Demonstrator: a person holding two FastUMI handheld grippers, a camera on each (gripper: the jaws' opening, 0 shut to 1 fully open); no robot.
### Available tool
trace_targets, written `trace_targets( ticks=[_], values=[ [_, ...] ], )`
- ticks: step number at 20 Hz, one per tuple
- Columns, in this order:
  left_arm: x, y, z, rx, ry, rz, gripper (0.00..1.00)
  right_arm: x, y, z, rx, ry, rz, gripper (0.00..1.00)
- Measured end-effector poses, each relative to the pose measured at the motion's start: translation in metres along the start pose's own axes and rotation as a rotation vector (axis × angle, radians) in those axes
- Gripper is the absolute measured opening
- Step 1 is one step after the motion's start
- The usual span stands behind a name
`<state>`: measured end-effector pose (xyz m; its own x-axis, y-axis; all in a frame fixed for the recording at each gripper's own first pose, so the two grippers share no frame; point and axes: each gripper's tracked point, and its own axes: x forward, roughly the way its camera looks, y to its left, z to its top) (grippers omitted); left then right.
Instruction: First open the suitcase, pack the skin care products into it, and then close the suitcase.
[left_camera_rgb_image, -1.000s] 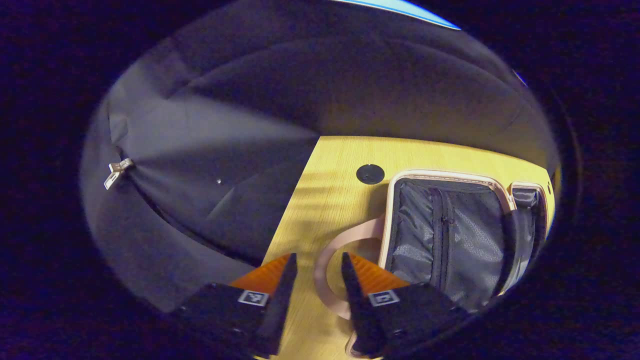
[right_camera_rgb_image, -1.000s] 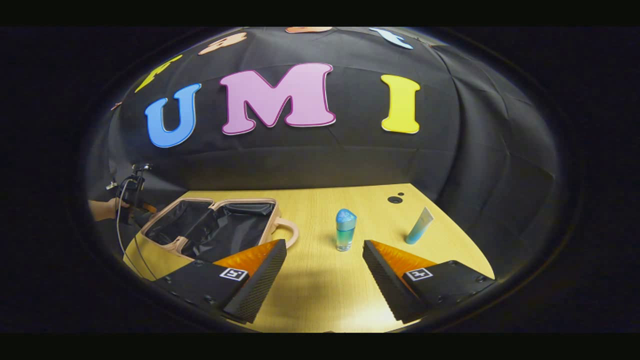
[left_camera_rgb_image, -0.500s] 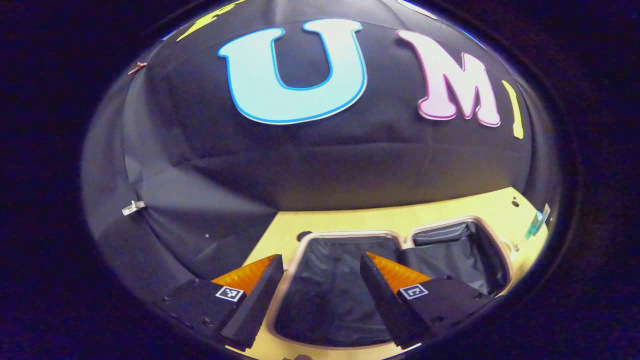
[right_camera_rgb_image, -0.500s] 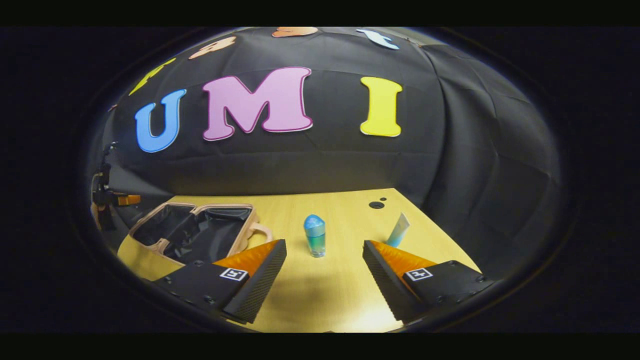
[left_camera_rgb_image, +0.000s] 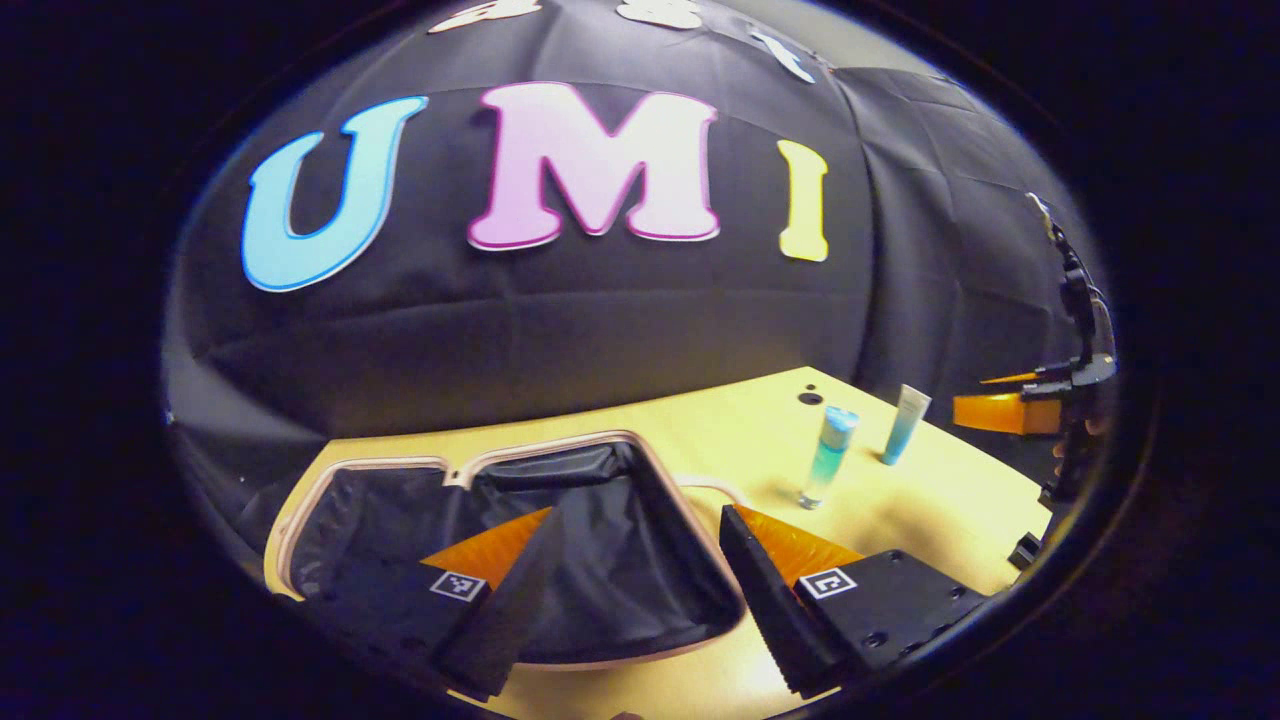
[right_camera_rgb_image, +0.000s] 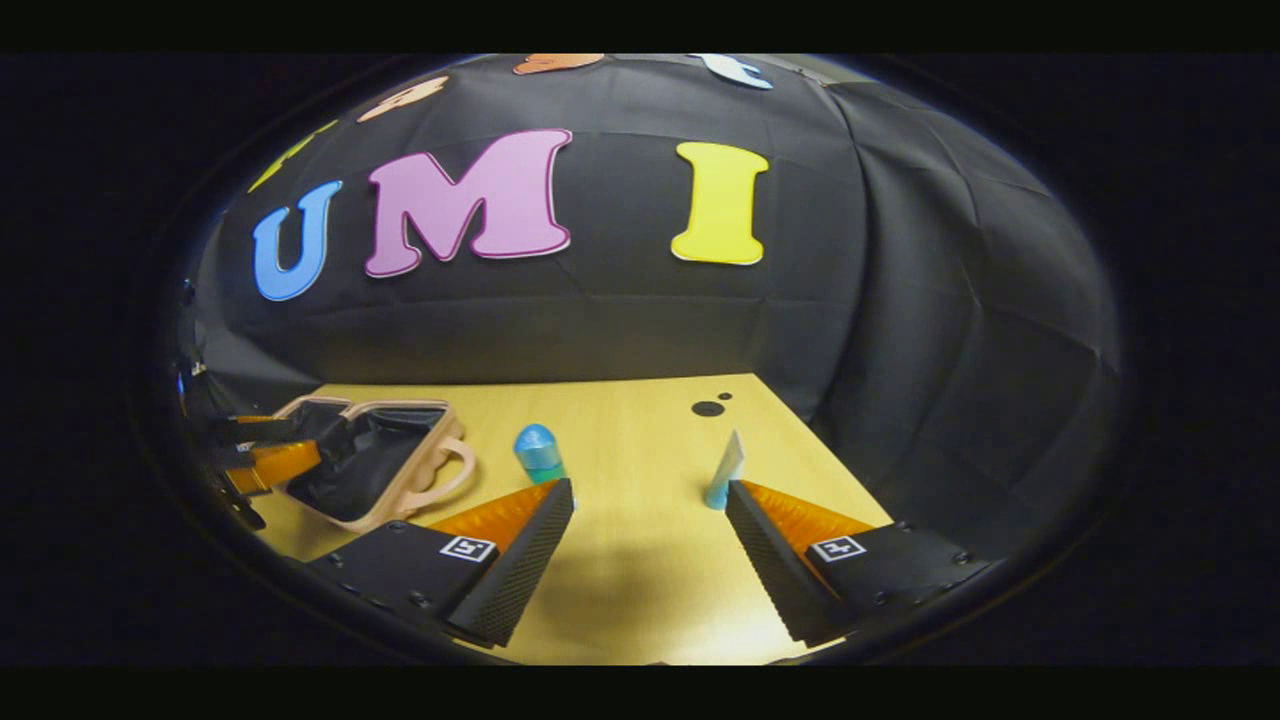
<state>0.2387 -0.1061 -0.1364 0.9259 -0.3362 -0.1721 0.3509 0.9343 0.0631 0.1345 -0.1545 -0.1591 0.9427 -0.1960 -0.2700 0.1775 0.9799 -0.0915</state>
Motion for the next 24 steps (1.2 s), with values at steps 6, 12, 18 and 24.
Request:
trace_targets(
  ticks=[6,12,18,24],
  values=[
    [0.051,-0.103,-0.022,-0.032,0.046,-0.104,0.98,0.024,-0.038,-0.017,0.026,0.034,-0.024,0.98],
    [0.116,-0.139,-0.033,-0.047,0.056,-0.103,0.98,0.052,-0.063,-0.038,0.02,0.051,-0.041,0.98],
    [0.172,-0.153,-0.046,-0.091,0.084,-0.069,0.97,0.097,-0.061,-0.052,0.052,0.054,-0.035,0.98],
    [0.193,-0.154,-0.051,-0.085,0.096,-0.055,0.77,0.145,-0.053,-0.075,0.113,0.098,-0.018,0.98]
  ],
)
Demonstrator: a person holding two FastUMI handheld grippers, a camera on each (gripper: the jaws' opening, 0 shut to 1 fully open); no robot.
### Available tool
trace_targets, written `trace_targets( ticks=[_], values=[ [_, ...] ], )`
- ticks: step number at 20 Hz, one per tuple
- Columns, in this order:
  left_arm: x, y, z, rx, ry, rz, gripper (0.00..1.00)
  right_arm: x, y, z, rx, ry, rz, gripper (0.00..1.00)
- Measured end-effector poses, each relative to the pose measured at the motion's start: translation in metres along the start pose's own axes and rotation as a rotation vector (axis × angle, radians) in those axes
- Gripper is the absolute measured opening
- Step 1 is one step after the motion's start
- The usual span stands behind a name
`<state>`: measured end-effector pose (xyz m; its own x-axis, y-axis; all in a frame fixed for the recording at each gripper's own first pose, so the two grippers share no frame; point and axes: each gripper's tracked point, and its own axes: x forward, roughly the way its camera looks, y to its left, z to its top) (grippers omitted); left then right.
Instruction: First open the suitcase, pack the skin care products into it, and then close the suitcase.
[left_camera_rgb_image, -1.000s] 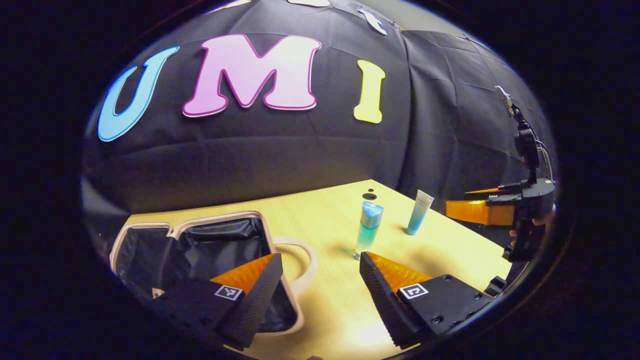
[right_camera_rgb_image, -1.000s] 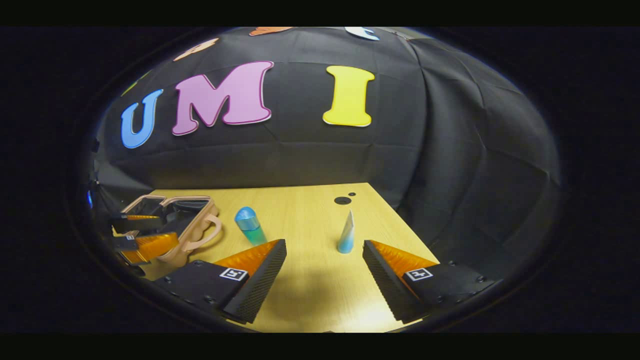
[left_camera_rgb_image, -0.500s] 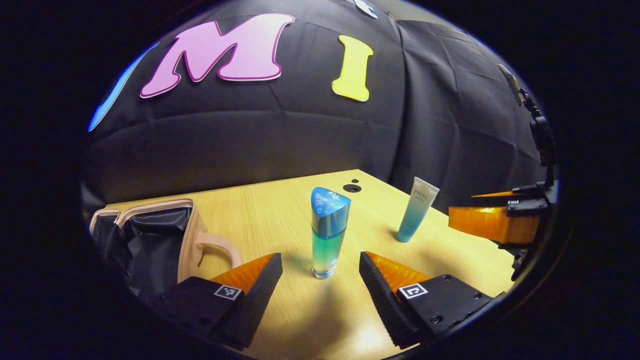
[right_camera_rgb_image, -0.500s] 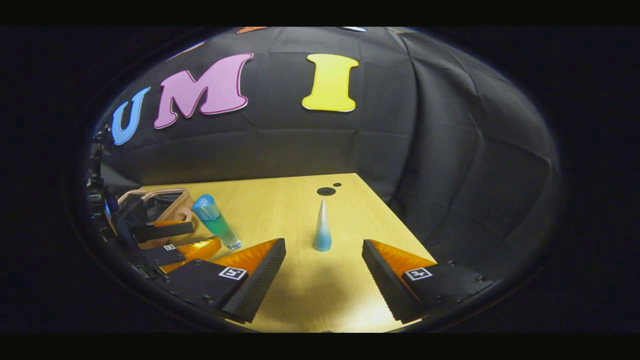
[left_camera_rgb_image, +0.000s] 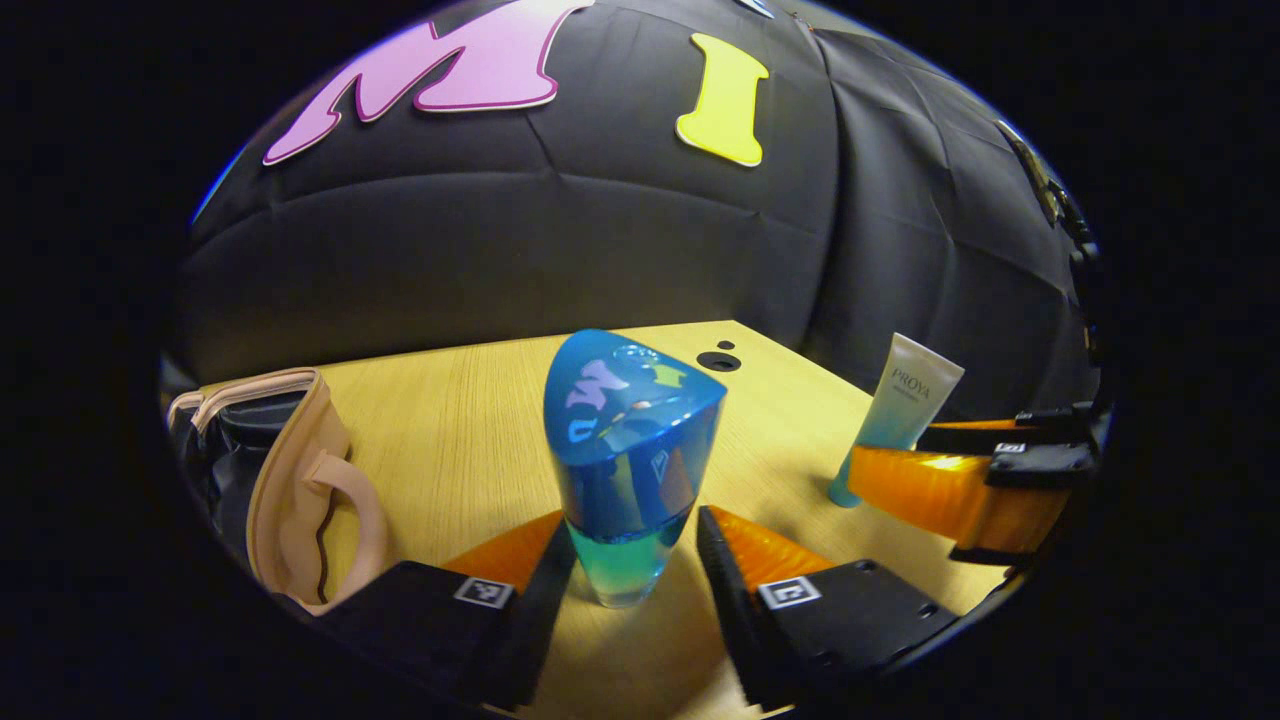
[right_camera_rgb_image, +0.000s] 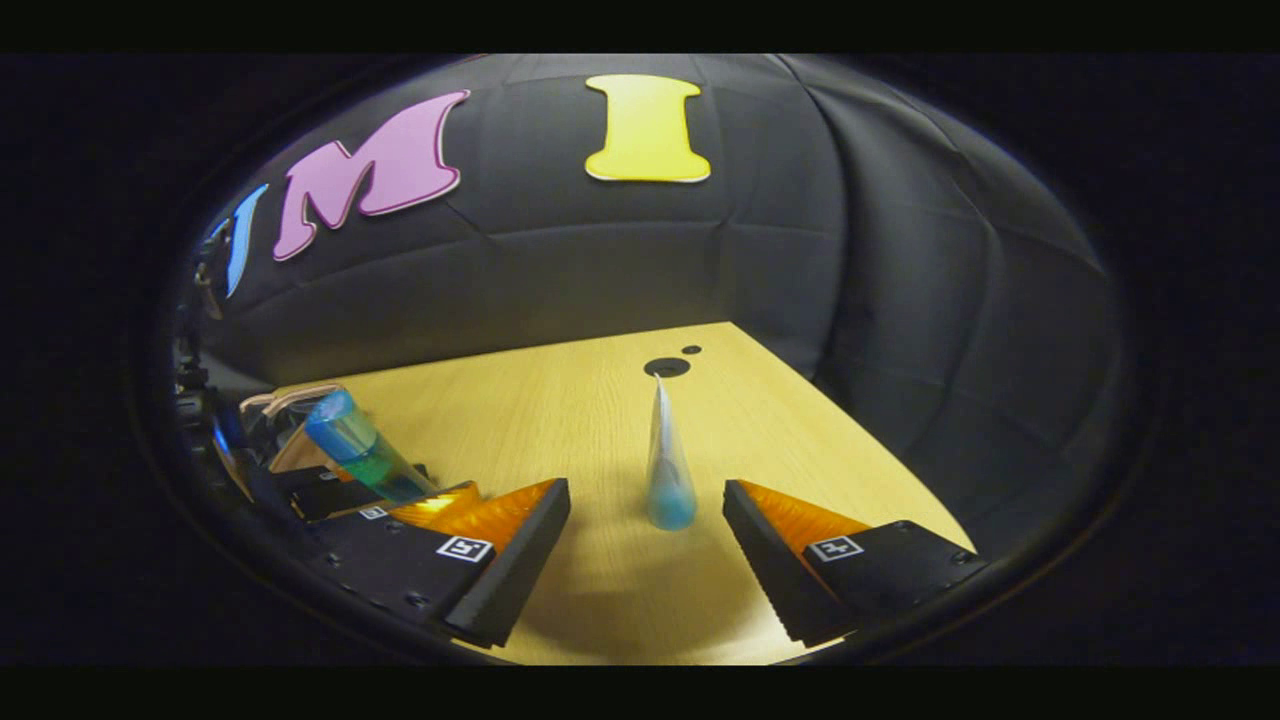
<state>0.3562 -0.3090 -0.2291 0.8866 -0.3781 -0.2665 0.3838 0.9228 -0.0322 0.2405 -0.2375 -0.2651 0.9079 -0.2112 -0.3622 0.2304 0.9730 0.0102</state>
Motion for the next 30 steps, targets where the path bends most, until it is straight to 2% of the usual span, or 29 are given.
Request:
trace_targets(
  ticks=[2,3,4,5,7,8,10,12,14,16,18,19,20,22,25,26,27,30],
  values=[
    [0.0,0.003,0.002,0.011,0.006,0.009,0.63,0.01,-0.001,0.0,-0.024,-0.012,-0.02,0.98],
    [0.003,0.004,0.001,0.016,0.005,0.01,0.48,0.015,-0.002,0.002,-0.031,-0.022,-0.033,0.98],
    [0.004,0.004,0.001,0.019,0.007,0.006,0.47,0.021,-0.002,0.003,-0.029,-0.027,-0.04,0.98],
    [0.003,0.004,0.0,0.021,0.007,0.003,0.46,0.027,-0.002,0.004,-0.026,-0.029,-0.048,0.91],
    [0.0,0.004,0.0,0.028,0.007,-0.007,0.49,0.035,-0.004,0.006,-0.021,-0.039,-0.062,0.94],
    [-0.002,0.005,-0.001,0.026,0.007,-0.013,0.46,0.039,-0.01,0.007,-0.022,-0.049,-0.086,0.89],
    [-0.007,0.006,-0.002,0.033,0.007,-0.012,0.49,0.044,-0.012,0.009,-0.006,-0.049,-0.091,0.52],
    [-0.012,0.01,-0.005,0.036,0.007,-0.008,0.49,0.048,-0.013,0.008,-0.004,-0.059,-0.088,0.48],
    [-0.018,0.014,-0.009,0.028,0.006,0.001,0.49,0.045,-0.007,0.008,-0.05,-0.067,-0.069,0.31],
    [-0.022,0.017,-0.01,0.021,0.006,0.004,0.46,0.041,0.003,0.004,-0.078,-0.063,-0.034,0.37],
    [-0.026,0.021,-0.01,0.017,-0.002,0.009,0.48,0.035,0.014,-0.001,-0.083,-0.062,-0.002,0.23],
    [-0.029,0.021,-0.008,0.014,-0.013,-0.002,0.45,0.032,0.015,-0.001,-0.092,-0.068,-0.004,0.28],
    [-0.033,0.022,-0.006,0.011,-0.018,-0.001,0.45,0.026,0.018,0.001,-0.103,-0.085,-0.004,0.23],
    [-0.044,0.029,0.005,0.003,-0.055,0.01,0.45,0.014,0.027,0.006,-0.118,-0.108,0.011,0.34],
    [-0.074,0.037,0.032,-0.008,-0.105,0.011,0.45,-0.013,0.047,0.029,-0.125,-0.161,0.041,0.28],
    [-0.087,0.041,0.043,-0.018,-0.131,0.01,0.41,-0.024,0.057,0.037,-0.13,-0.185,0.052,0.33],
    [-0.101,0.047,0.056,-0.026,-0.157,0.01,0.45,-0.035,0.067,0.043,-0.144,-0.202,0.061,0.28],
    [-0.135,0.079,0.062,-0.032,-0.14,0.051,0.44,-0.07,0.117,0.05,-0.134,-0.227,0.133,0.28]
  ],
)
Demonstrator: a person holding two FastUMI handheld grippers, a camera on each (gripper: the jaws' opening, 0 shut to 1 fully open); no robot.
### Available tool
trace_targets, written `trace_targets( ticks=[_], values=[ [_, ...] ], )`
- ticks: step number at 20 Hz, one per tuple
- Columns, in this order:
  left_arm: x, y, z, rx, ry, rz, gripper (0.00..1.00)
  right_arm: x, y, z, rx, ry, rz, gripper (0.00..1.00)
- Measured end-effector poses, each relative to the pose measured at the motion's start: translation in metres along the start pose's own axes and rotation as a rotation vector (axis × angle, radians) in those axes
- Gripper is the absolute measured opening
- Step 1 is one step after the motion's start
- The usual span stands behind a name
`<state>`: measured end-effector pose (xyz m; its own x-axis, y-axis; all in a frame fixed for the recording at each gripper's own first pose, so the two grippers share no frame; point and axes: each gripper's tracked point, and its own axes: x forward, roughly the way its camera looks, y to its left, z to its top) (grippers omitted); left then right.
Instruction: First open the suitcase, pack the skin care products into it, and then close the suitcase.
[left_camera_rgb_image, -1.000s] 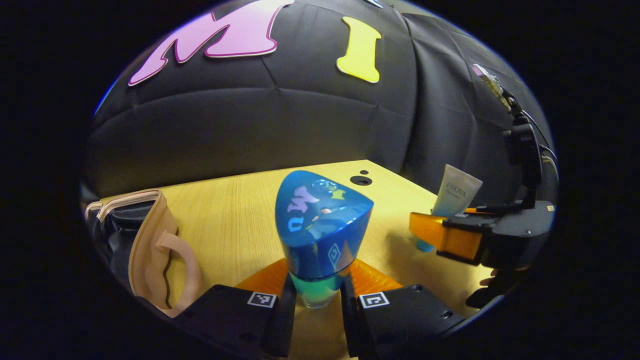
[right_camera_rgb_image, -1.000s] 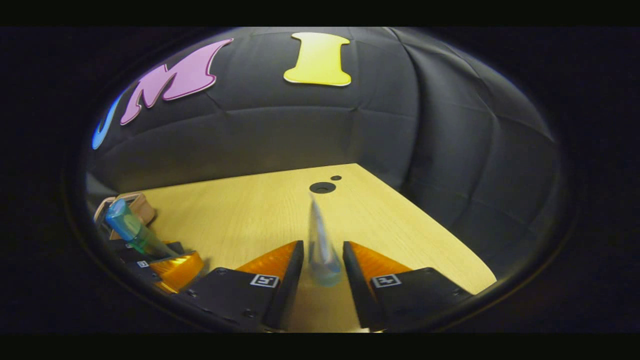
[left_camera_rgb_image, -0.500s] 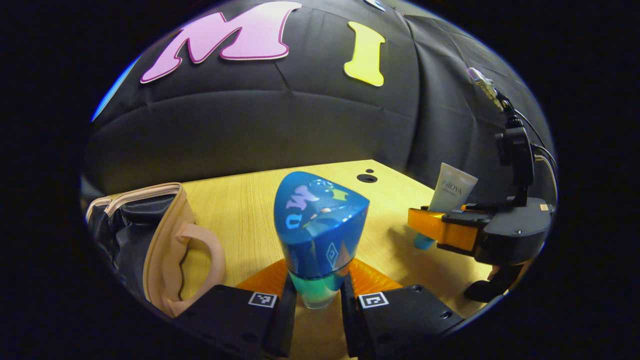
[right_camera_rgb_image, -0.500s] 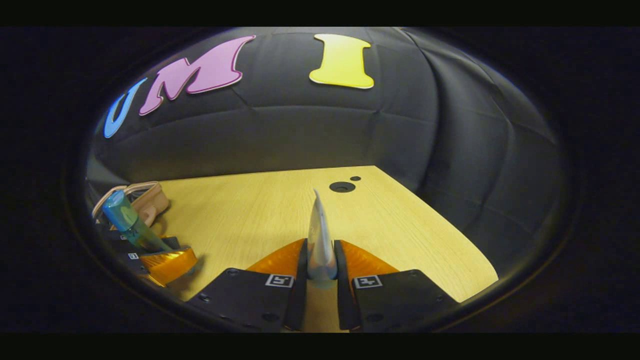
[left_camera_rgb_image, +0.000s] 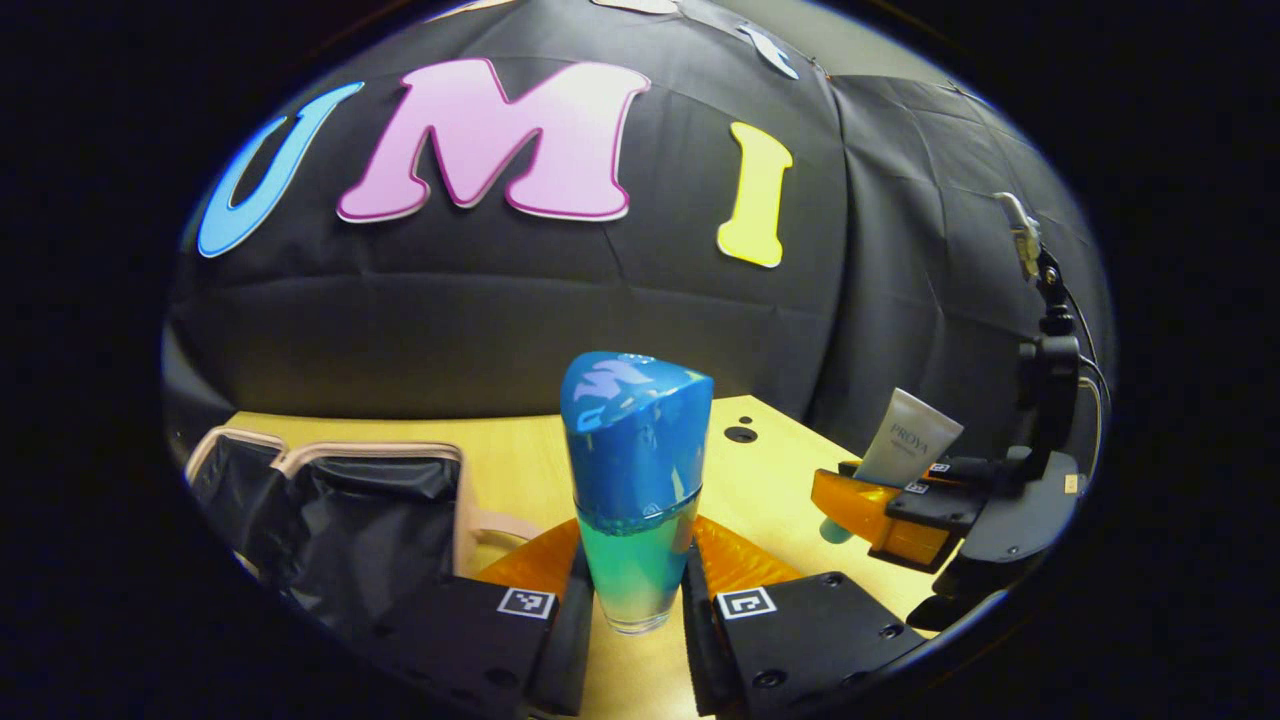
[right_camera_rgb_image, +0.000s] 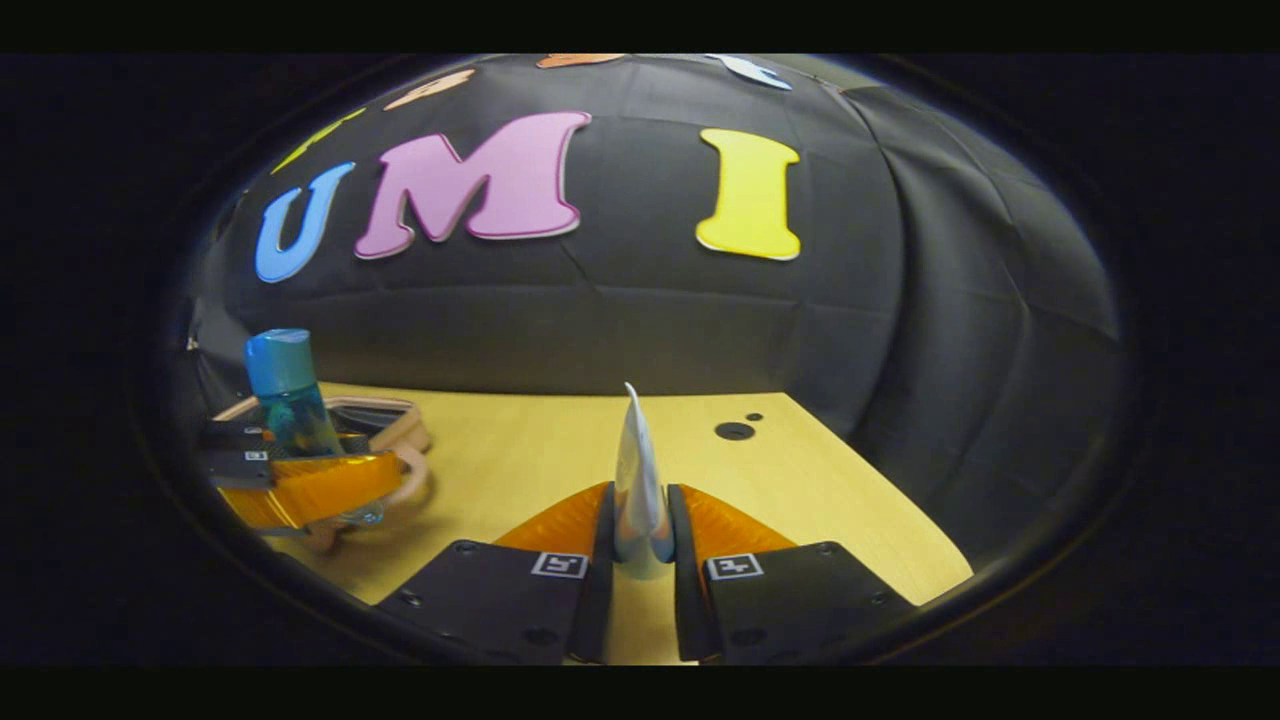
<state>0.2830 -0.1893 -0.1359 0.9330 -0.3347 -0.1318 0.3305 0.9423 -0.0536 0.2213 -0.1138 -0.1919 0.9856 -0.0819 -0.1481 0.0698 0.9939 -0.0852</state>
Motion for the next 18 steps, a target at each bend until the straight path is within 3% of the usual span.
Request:
trace_targets(
  ticks=[1,3,4,8,11,13,18],
  values=[
    [-0.01,0.017,0.002,-0.004,0.007,0.02,0.44,-0.007,0.019,0.005,0.008,-0.005,0.028,0.33],
    [-0.028,0.053,-0.001,-0.013,0.025,0.078,0.45,-0.018,0.063,0.015,0.016,-0.02,0.091,0.23],
    [-0.037,0.078,-0.006,-0.012,0.044,0.122,0.44,-0.022,0.084,0.018,0.017,-0.024,0.125,0.28],
    [-0.07,0.165,-0.041,-0.039,0.162,0.26,0.44,-0.03,0.167,0.029,0.056,-0.022,0.249,0.28],
    [-0.079,0.206,-0.075,-0.088,0.299,0.297,0.41,-0.029,0.221,0.028,0.06,0.013,0.322,0.28],
    [-0.079,0.224,-0.096,-0.13,0.392,0.304,0.45,-0.021,0.251,0.017,0.093,0.073,0.368,0.28],
    [-0.068,0.235,-0.126,-0.213,0.587,0.256,0.45,0.013,0.281,-0.011,0.098,0.23,0.379,0.28]
  ],
)
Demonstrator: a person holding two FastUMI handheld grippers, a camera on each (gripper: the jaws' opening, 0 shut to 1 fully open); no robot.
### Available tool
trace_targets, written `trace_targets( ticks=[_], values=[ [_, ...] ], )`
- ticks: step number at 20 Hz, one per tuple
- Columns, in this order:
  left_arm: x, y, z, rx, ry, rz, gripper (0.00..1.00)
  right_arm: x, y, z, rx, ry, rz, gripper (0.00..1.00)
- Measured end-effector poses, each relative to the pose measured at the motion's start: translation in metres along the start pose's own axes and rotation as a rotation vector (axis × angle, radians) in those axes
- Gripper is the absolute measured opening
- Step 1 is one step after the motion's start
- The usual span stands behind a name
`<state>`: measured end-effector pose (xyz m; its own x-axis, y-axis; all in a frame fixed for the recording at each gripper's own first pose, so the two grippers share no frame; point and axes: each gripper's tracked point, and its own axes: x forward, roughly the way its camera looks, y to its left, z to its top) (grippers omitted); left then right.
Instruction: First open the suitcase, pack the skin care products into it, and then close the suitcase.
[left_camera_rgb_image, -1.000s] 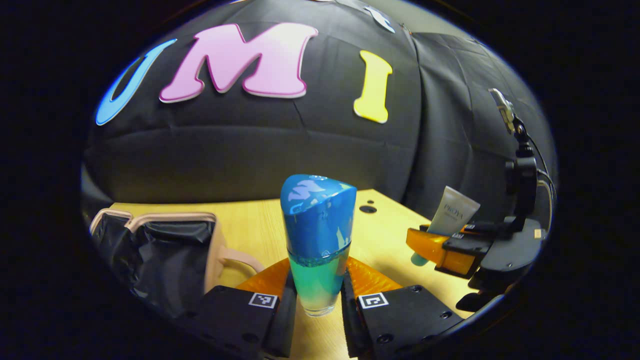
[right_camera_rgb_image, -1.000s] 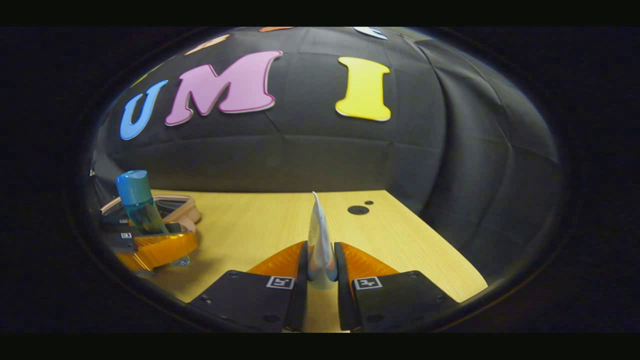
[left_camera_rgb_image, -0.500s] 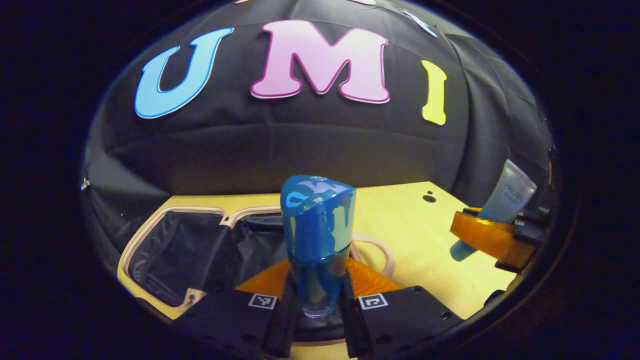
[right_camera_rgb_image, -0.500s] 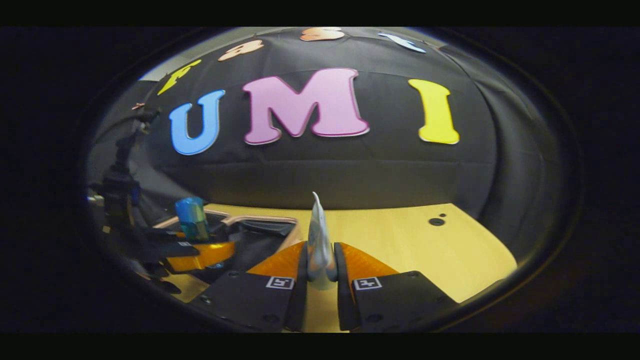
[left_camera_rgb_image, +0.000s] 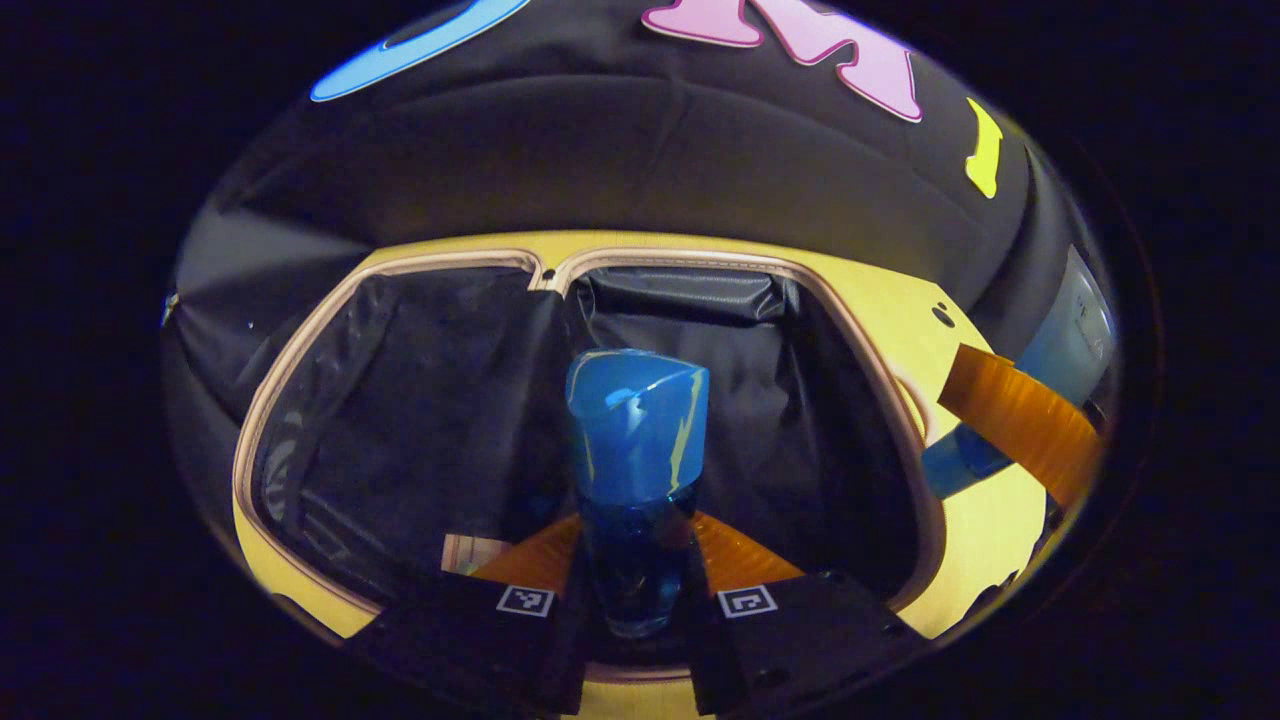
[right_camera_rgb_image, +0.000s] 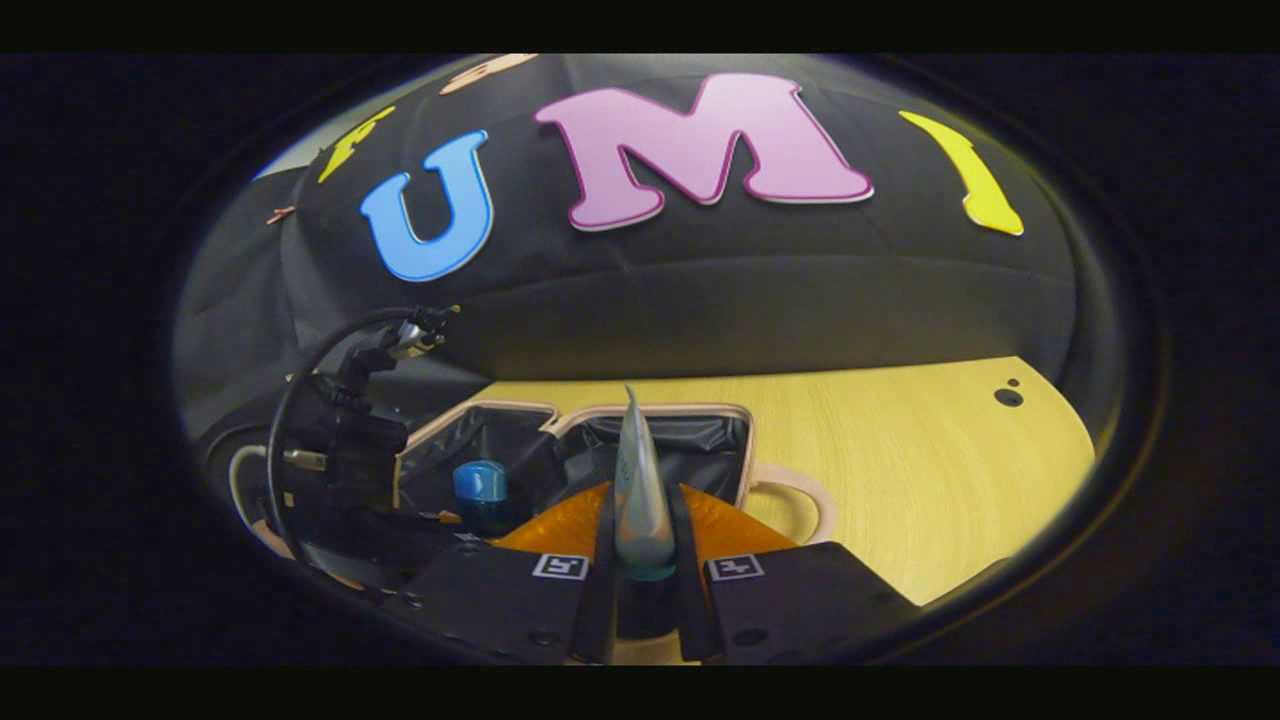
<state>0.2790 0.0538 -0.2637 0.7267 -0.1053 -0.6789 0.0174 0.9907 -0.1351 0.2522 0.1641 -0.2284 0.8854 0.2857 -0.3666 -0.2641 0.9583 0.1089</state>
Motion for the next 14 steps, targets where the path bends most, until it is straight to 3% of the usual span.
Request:
trace_targets(
  ticks=[4,6,7,8,9,11,13,14],
  values=[
    [0.017,0.0,0.002,0.007,0.094,0.031,0.48,0.032,-0.018,-0.02,0.008,0.125,-0.067,0.28],
    [0.02,0.003,-0.002,-0.006,0.138,0.052,0.41,0.043,-0.022,-0.032,0.027,0.194,-0.089,0.28],
    [0.022,0.004,-0.003,-0.007,0.156,0.058,0.48,0.047,-0.023,-0.038,0.03,0.222,-0.099,0.31],
    [0.023,0.004,-0.005,-0.006,0.172,0.068,0.45,0.05,-0.021,-0.044,0.025,0.248,-0.103,0.34],
    [0.021,0.006,-0.006,-0.005,0.179,0.074,0.48,0.051,-0.02,-0.044,0.019,0.263,-0.108,0.31],
    [0.024,0.007,-0.005,-0.049,0.174,0.078,0.45,0.053,-0.018,-0.05,0.042,0.299,-0.123,0.22],
    [0.023,0.008,0.001,-0.076,0.148,0.089,0.46,0.056,-0.019,-0.055,0.061,0.338,-0.138,0.34],
    [0.018,0.009,0.005,-0.101,0.138,0.083,0.46,0.055,-0.016,-0.056,0.085,0.365,-0.134,0.35]
  ],
)
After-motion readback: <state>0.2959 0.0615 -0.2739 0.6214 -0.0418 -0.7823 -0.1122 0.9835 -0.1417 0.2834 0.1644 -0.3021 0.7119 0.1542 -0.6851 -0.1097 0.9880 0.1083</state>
